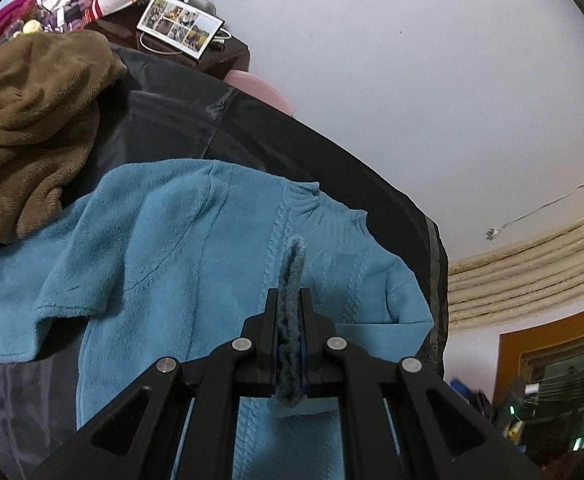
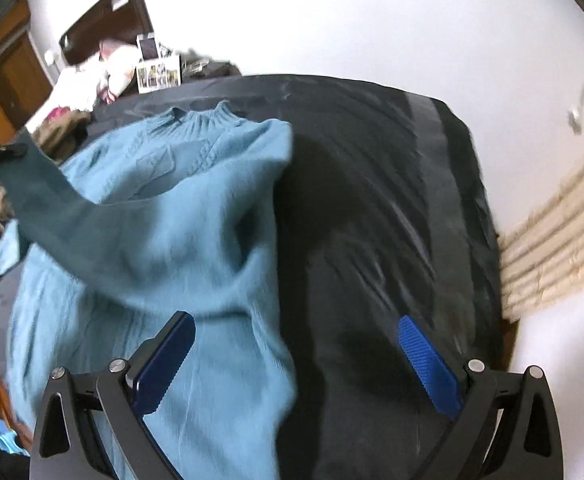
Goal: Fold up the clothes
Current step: 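Raise the held sleeve high with the left gripper, swinging it over the sweater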
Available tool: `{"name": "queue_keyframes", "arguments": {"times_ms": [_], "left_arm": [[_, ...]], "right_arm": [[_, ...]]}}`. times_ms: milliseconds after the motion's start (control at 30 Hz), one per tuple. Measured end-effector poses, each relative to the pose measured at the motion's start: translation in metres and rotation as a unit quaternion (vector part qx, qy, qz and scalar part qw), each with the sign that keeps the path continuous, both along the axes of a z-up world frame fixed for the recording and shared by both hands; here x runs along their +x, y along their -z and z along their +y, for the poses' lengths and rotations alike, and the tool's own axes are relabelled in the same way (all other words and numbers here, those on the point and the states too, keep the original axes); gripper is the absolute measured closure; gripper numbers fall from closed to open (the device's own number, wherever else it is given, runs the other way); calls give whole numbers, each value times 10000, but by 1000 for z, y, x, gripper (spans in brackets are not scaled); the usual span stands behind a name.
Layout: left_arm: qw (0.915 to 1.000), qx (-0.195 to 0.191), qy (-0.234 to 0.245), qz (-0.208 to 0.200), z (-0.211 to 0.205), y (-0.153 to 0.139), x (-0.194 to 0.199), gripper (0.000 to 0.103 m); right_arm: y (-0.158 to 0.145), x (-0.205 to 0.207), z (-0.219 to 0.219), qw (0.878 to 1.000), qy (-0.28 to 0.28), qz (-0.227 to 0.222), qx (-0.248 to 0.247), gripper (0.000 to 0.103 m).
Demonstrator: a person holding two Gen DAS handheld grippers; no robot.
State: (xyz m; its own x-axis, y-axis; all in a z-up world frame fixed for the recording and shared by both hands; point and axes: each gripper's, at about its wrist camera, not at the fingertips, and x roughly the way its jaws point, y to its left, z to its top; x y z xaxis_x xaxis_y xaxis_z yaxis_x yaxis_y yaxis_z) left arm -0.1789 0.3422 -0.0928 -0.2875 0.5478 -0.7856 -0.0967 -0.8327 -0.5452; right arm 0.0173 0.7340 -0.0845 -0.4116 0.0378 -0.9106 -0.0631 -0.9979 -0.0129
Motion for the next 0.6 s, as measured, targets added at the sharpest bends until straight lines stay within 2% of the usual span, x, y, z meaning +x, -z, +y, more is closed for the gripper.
{"name": "queue_keyframes", "arguments": {"times_ms": [100, 200, 367, 433, 533, 600], "left_arm": [[9999, 78, 62, -91, -3, 7, -7, 95], [9997, 188, 130, -120, -5, 10, -12, 95], [9996, 284, 26, -47, -20, 12, -20, 95], [9995, 291, -51, -130, -31, 21, -23, 95], [9989, 305, -137, -335, -43, 39, -27, 95], [9983, 354, -177, -425, -48, 50, -28, 95]], "right_arm": [[18, -40, -16, 9983, -153, -281, 482, 0], [22, -77, -22, 9969, -209, -207, 731, 0], [16, -127, 1, 9942, 501, 28, 951, 0], [10, -131, 11, 9941, 657, 96, 860, 0], [2, -118, 19, 9981, 595, 87, 109, 0], [5, -115, 20, 9980, 594, -30, -214, 0]]}}
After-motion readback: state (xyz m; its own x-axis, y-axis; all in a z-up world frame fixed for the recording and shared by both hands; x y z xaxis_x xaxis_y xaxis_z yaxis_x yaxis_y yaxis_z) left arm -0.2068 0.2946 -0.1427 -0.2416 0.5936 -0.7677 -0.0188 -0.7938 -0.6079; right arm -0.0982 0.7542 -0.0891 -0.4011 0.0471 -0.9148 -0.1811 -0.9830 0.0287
